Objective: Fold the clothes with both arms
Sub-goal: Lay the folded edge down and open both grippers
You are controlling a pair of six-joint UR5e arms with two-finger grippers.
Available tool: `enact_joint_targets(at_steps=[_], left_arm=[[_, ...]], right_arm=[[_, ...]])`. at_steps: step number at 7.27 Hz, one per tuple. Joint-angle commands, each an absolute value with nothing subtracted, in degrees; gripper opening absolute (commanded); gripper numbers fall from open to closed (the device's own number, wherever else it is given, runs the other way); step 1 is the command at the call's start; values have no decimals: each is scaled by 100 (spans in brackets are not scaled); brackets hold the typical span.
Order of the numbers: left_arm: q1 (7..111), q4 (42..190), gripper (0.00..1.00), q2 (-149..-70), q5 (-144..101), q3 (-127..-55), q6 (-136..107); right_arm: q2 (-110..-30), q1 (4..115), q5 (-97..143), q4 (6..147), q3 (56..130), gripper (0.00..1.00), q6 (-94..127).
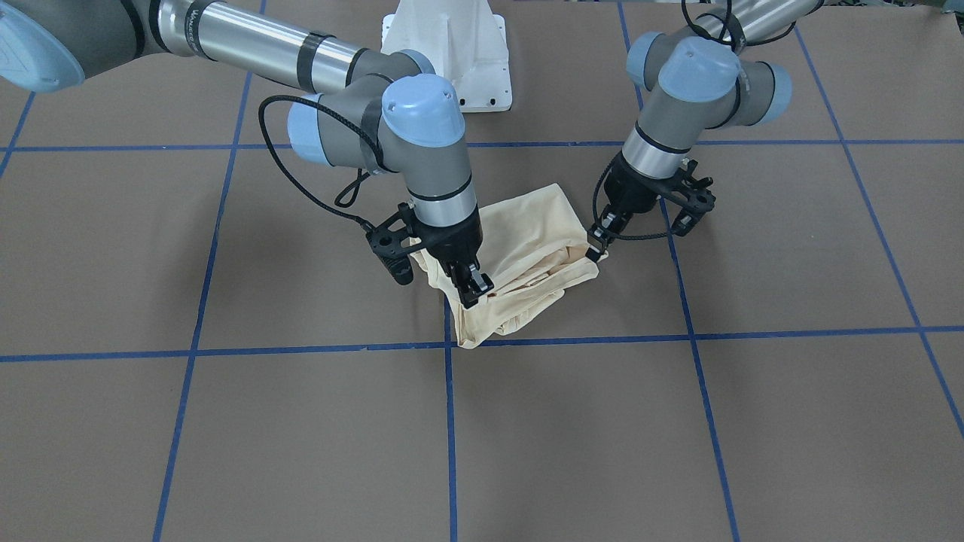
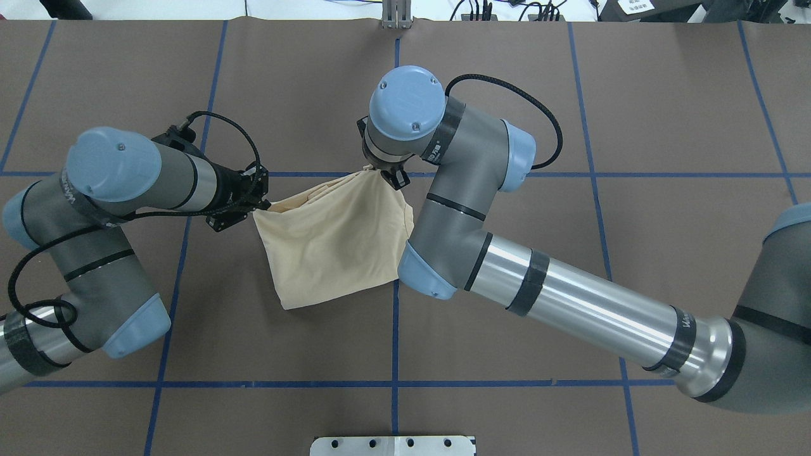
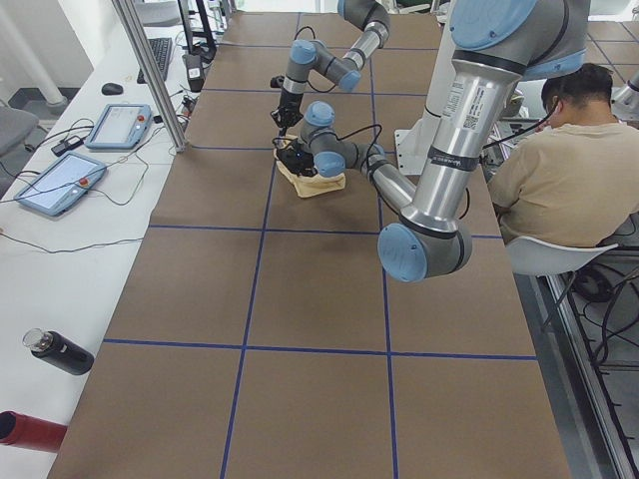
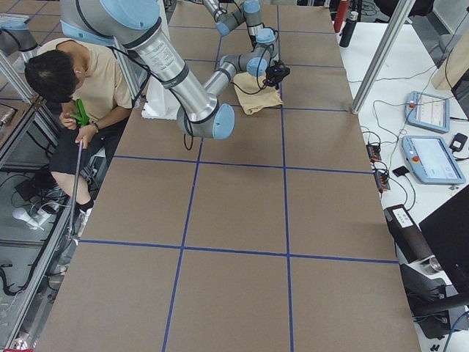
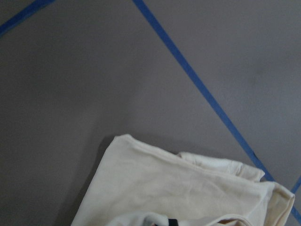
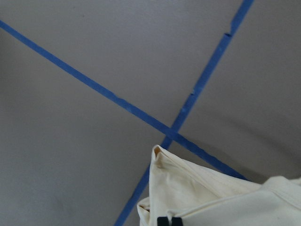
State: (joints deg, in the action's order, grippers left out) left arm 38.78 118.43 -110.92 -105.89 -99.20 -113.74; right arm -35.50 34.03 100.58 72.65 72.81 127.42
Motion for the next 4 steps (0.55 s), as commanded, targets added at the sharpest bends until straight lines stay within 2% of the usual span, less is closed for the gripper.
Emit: enact_joint_targets(at_steps=[1,2,3,4], left_arm=[[4104,12426,0,-11240,-10582,-9222,-11206],[4104,12515,38,-11328,-10582,-8994,-11189],[4113,12603,57,-11346,-10582,-8869,-11041],[4157,12673,65,-11347,-10582,-8825,-10891]], right_arm=[[-3288,3489,10116,6830,6628,0,12621],[-3261,3489,10108,6768,6496,41,12534],[-3200,3489,10073,6498,6278,99,12350],[-2964,3524,10055,6312,5866,100,12323]])
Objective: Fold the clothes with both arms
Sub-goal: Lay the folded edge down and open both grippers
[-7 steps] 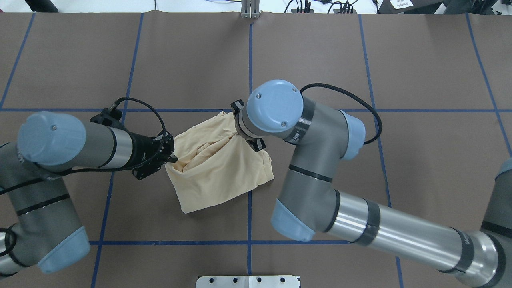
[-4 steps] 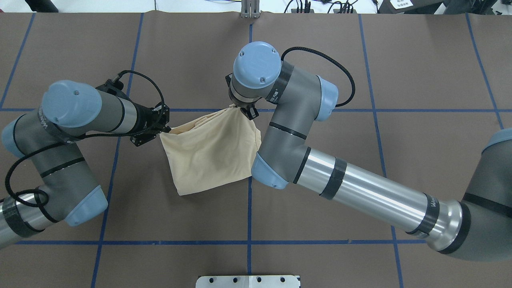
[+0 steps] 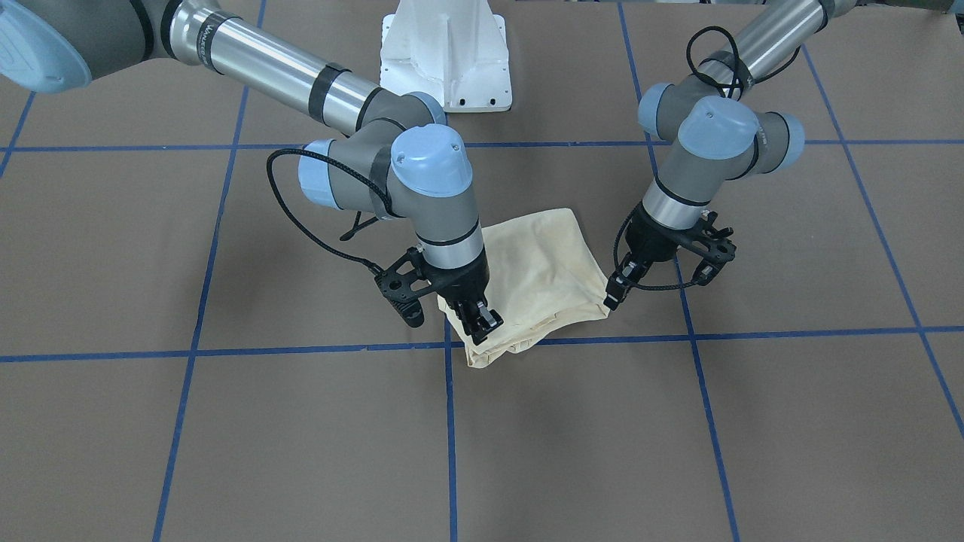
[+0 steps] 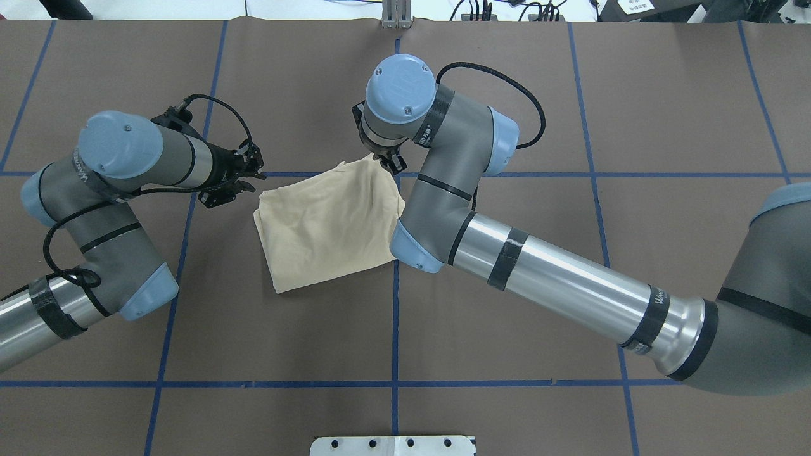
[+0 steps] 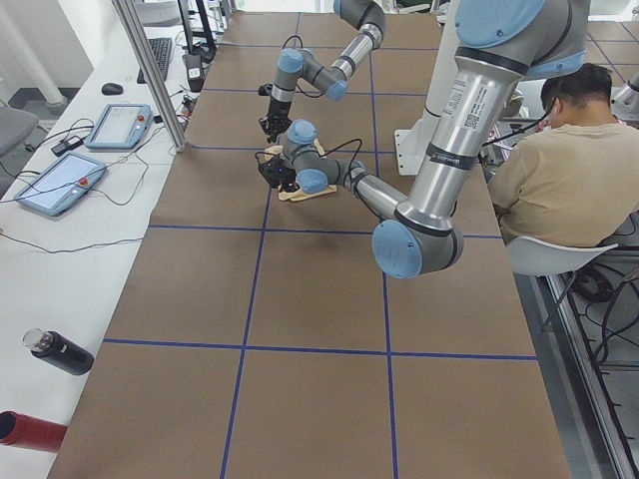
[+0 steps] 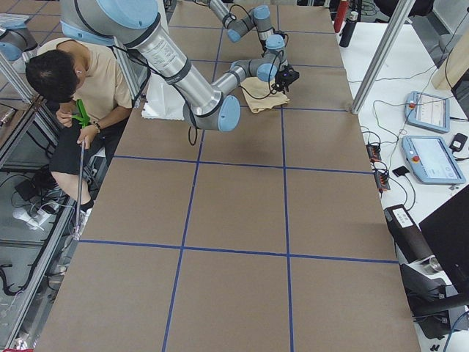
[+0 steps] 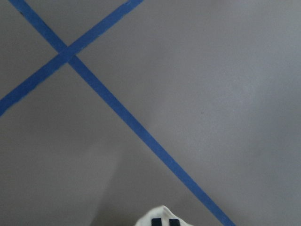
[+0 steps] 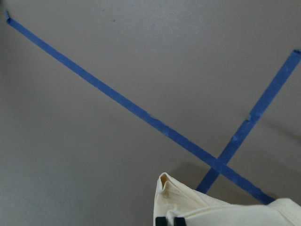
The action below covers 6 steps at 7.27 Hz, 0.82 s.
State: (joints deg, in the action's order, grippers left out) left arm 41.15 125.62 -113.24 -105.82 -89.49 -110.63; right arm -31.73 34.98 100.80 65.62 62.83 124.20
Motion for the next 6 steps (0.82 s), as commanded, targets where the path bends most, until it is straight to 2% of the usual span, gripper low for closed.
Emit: enact_joint_targets(at_steps=[1,3,4,5,6], left_arm=[[4314,12752,67,-11347,-10591,-8798,-10768],[4674,12832,68,-11329,-10739,-8807,-10128],[4972,12832,70,-11277,-11167,-8841,-9316],[5323,12797,100,-11155,-11562,-8877,-8211],[5648,12797,100,-10666,-11810,-9199,-7069]], right_arm=[[-2892,3698,10089,6319,5810,100,12079],[-2987,4233,10657,6406,5844,100,11482],[-3319,4567,11122,6834,6254,100,10983],[-4036,4779,11266,7560,7180,100,9968],[-4791,5094,11311,8307,8225,100,8827]])
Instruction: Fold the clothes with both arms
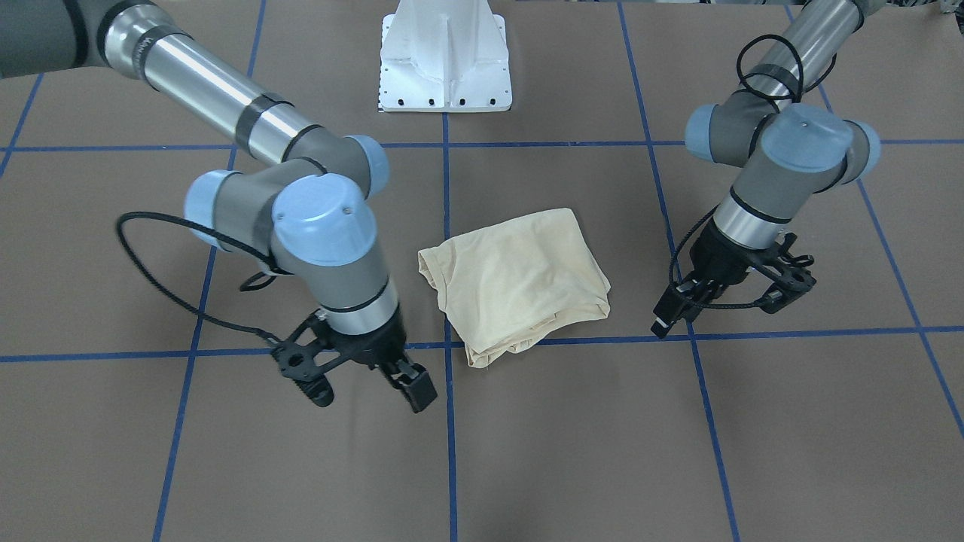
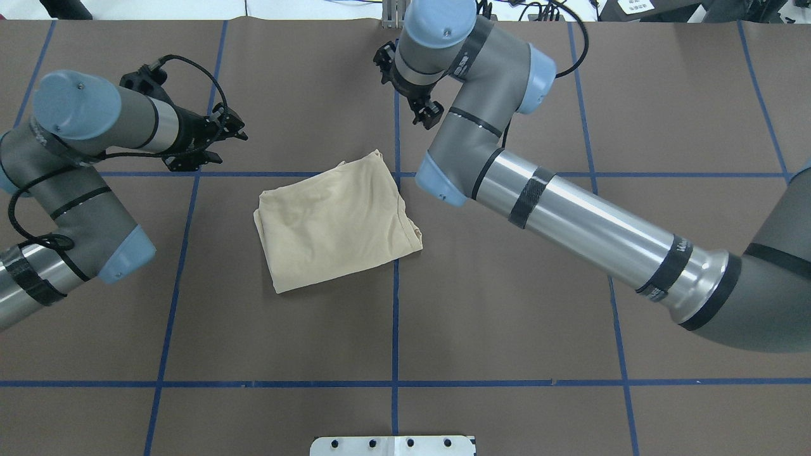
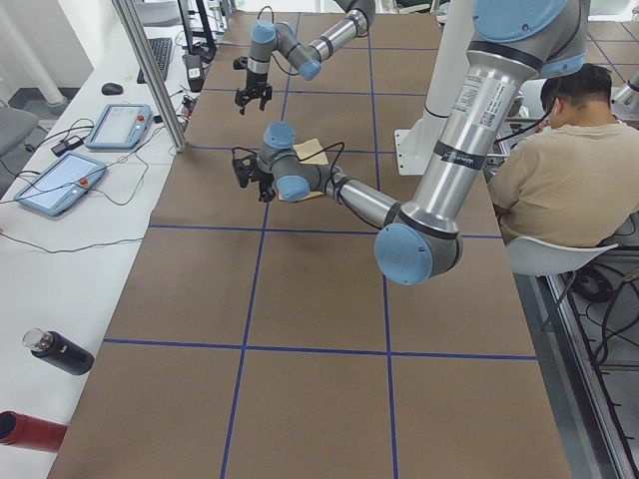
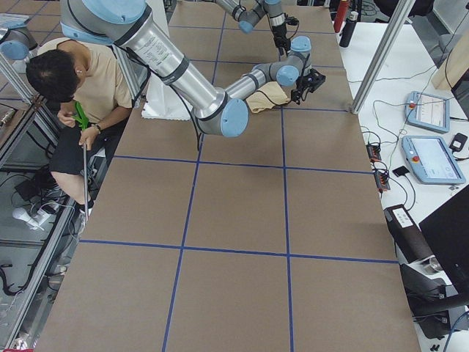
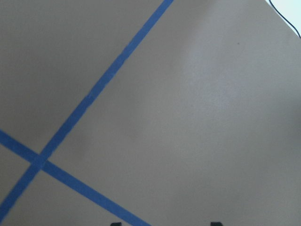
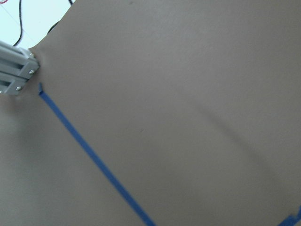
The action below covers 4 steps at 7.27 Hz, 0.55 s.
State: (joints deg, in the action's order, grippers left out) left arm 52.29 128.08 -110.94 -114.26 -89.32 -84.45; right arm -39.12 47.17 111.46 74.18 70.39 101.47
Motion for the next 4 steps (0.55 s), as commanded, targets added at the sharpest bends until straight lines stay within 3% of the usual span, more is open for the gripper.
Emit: enact_joint_targets(at_steps=[1,2,4], left_arm=[[6112,12771,100,-10235,-12134,-9428,-5744],[6613,12771,100,-9917,-12407,-9448,-4713],[7405,12666,100,-9599,-12471,-9405,-3077]], right_arm=[[-5312,5533,11599,8889,8940,100,7858],[-5787,5990,11967,9182,9434,100,6909],[-6605,6790,12566,9185,9702,100,5501]])
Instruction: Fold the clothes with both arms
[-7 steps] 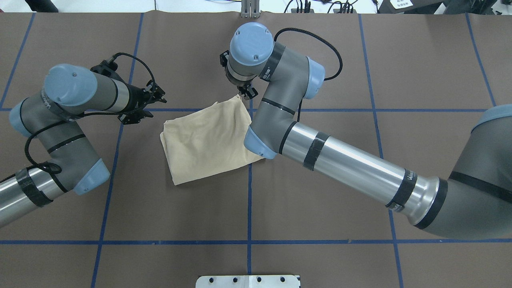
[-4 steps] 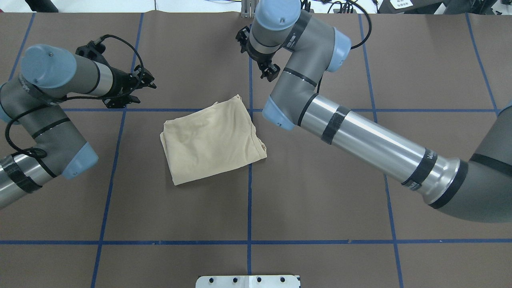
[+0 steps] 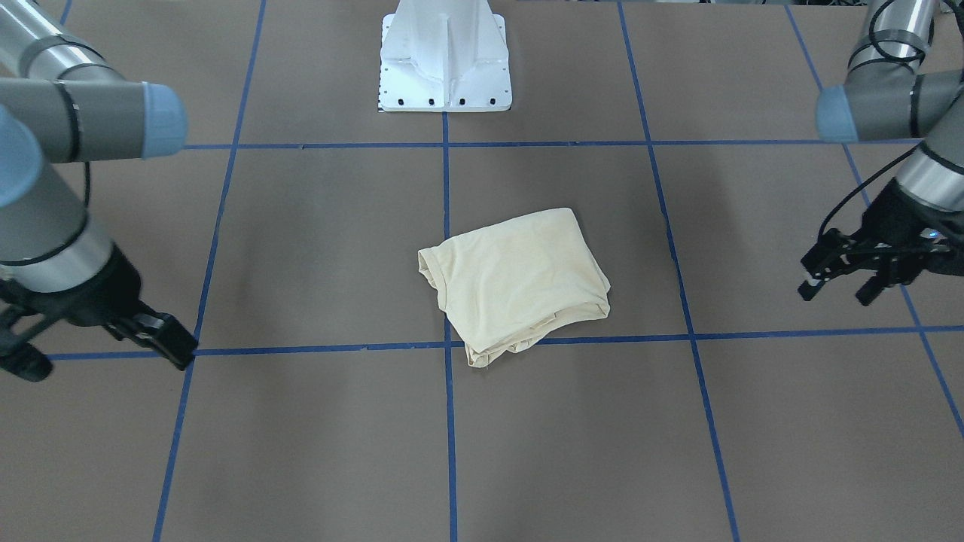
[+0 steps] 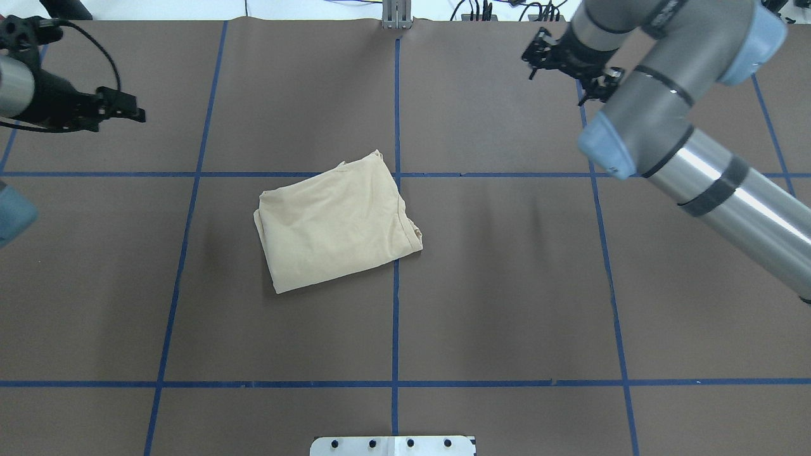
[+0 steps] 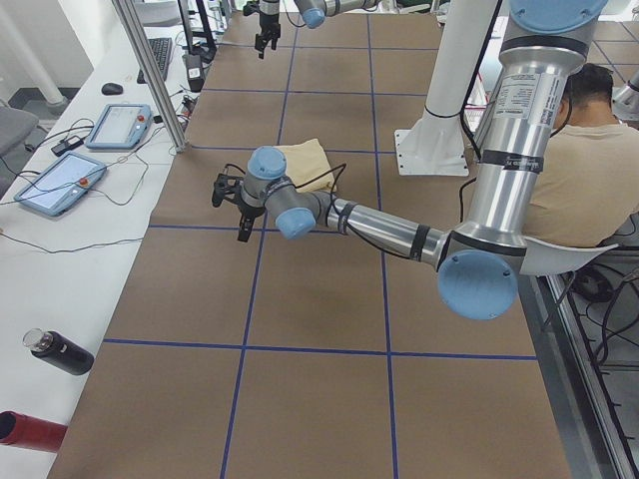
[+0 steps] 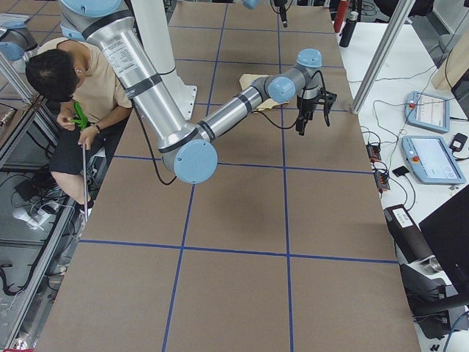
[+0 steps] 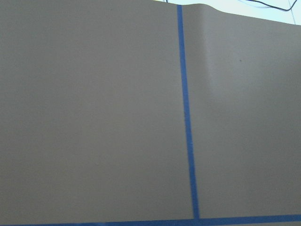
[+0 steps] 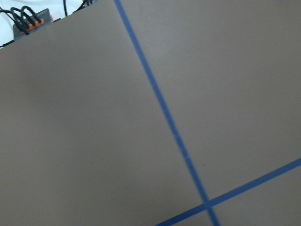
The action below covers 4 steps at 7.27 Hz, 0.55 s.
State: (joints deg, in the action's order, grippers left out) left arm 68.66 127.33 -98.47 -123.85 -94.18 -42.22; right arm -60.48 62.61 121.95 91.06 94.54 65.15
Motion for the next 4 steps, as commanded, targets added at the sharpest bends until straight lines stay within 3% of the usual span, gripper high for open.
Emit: enact_joint_targets(at_steps=[1,4], left_arm=[[7827,12369,100,-9580,-12724,-9378,-2180],[8936,11296,100,-9589,-13104,-9256,-137]], right_arm=[[-7070,7159,12673,9185,9799,100,4623],[-7944,8416,13207,9394,9739,100,1582]])
